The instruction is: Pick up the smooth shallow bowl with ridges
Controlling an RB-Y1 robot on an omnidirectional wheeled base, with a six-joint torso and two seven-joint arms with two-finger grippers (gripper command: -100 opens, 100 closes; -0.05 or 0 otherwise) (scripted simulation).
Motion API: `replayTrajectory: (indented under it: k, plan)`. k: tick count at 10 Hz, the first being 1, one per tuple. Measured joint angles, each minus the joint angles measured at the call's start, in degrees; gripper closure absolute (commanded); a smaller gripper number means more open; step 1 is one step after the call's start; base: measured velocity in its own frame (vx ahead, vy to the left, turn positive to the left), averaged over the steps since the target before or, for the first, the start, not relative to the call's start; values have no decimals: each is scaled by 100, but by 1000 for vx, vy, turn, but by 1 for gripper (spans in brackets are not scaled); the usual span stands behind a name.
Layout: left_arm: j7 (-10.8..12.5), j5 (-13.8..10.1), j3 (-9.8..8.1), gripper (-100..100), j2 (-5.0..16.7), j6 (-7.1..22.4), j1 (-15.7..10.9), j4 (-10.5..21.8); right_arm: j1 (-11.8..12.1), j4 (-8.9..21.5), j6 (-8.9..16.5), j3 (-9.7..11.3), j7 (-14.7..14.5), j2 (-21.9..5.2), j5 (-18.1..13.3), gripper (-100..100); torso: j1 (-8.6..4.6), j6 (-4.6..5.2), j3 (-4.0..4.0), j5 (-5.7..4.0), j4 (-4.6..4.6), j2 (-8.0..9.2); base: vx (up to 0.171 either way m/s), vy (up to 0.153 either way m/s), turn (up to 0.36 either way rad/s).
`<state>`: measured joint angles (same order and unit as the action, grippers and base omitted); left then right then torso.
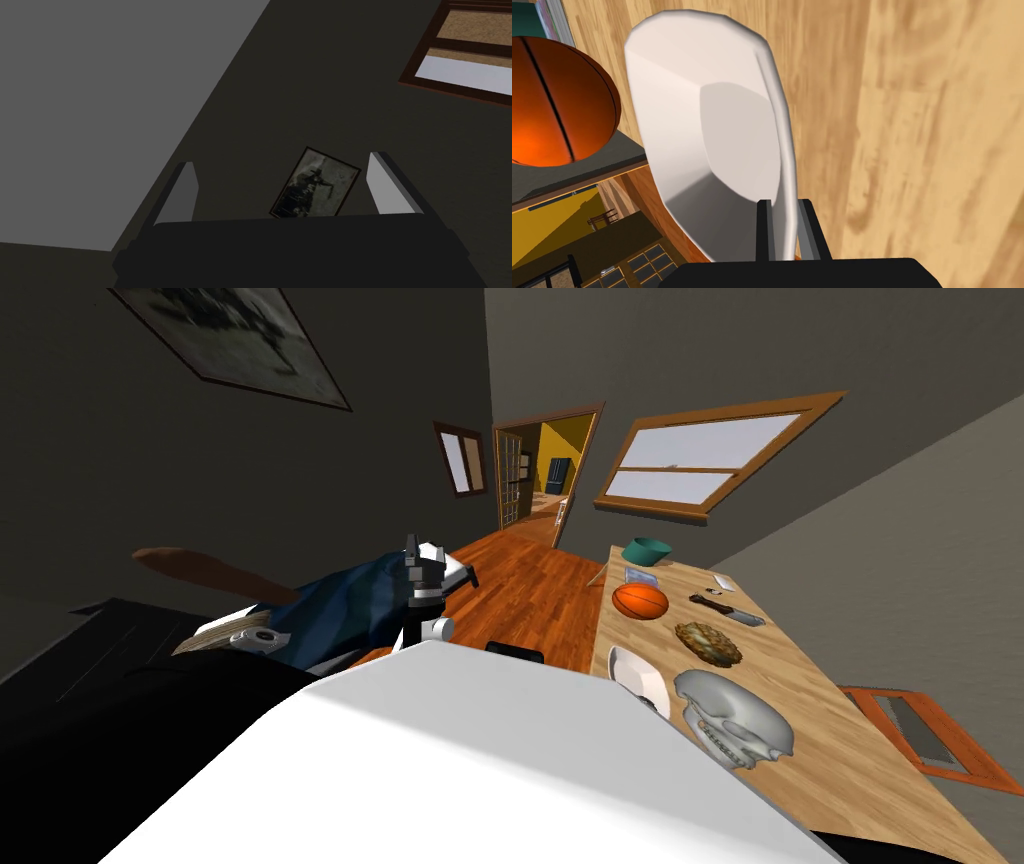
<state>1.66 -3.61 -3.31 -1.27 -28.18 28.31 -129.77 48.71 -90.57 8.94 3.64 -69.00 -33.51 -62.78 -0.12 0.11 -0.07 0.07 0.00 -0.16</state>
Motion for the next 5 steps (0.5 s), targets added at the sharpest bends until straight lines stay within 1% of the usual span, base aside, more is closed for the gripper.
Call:
replayTrajectory:
  k: [1, 2, 3, 4, 5]
  plan:
    - [0, 0, 0, 0, 0, 0, 1, 0, 105, -142, -52, -3, -48, 68, -131, 100, 1, 3, -4, -1, -2, -7, 97, -44, -215]
    - [0, 0, 0, 0, 0, 0, 0, 0, 215, -311, -41, 60, -103, 49, -160, 100, 7, -3, -3, 1, 0, -6, 93, -63, -285]
    - [0, 0, 0, 0, 0, 0, 0, 0, 314, -466, -69, 85, -160, 104, -272, 100, 3, 2, -2, 2, 0, -4, 99, -46, -188]
    - [0, 0, 0, 0, 0, 0, 0, 0, 414, -559, -166, 40, -196, 201, -428, 100, 8, -4, -2, 3, 1, -5, 42, -12, -22]
    - [0, 0, 1, 0, 0, 0, -1, 0, 425, -567, -191, 34, -202, 211, -446, 0, 15, -9, 5, 5, 4, 7, 7, -2, 7]
